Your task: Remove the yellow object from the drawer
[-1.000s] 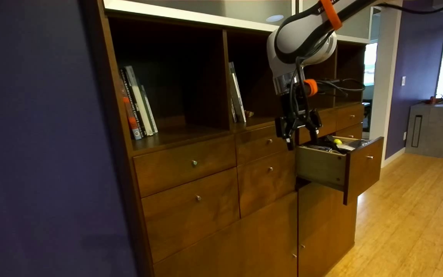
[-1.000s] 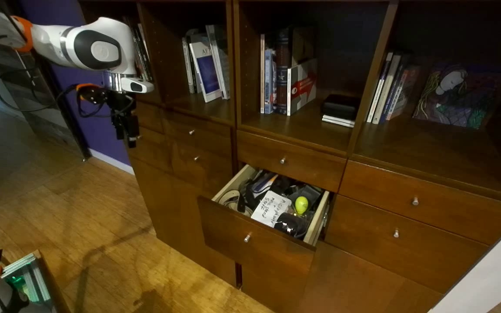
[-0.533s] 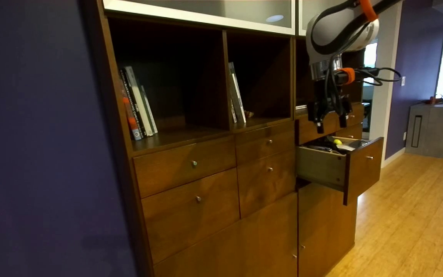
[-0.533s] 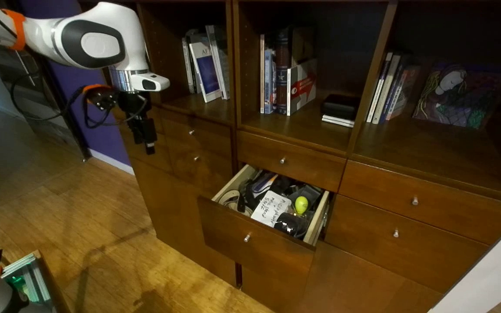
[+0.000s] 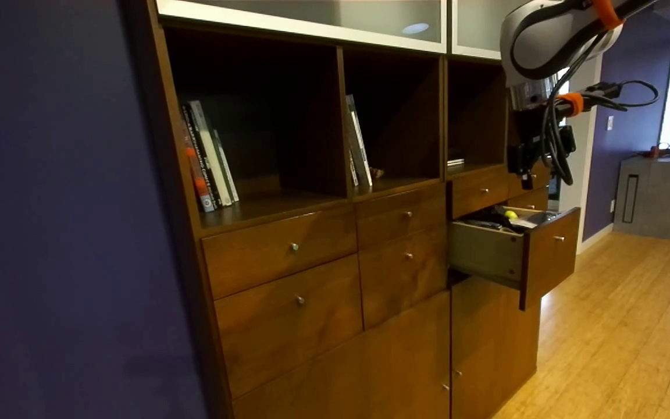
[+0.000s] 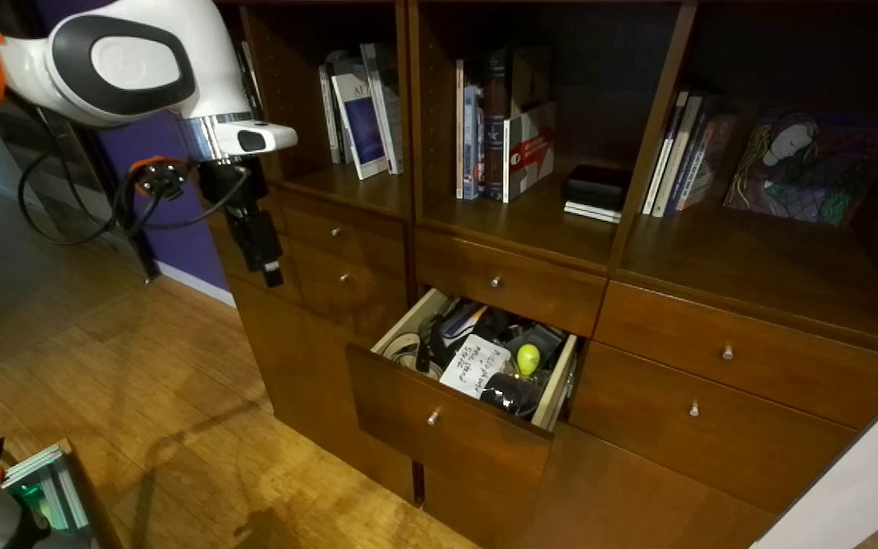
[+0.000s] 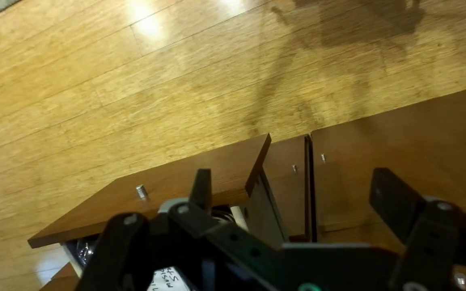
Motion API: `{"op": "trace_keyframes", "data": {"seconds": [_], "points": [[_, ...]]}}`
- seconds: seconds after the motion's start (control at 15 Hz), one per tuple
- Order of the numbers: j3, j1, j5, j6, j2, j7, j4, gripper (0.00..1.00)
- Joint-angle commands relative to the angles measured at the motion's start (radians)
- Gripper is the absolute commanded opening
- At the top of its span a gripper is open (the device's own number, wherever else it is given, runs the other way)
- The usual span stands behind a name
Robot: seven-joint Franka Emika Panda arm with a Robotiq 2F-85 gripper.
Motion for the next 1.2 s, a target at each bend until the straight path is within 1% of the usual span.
{"op": "trace_keyframes", "data": {"seconds": [0.0,0.27,0.47,0.53,0.73,0.87,1.13], "points": [[0.002,0.002,0.0,-0.003,0.005,0.001,0.002,1.0],[-0.006,-0.001,0.002,0.008,0.022,-0.006,0.012,1.0],[-0.067,-0.037,-0.001,0.076,0.076,-0.042,0.044,1.0],[-0.098,-0.052,-0.001,0.111,0.095,-0.073,0.054,1.0],[-0.186,-0.083,0.014,0.219,0.163,-0.226,0.096,1.0],[-0.252,-0.092,0.062,0.269,0.22,-0.381,0.139,1.0],[-0.33,-0.118,0.119,0.333,0.341,-0.614,0.225,1.0]]}}
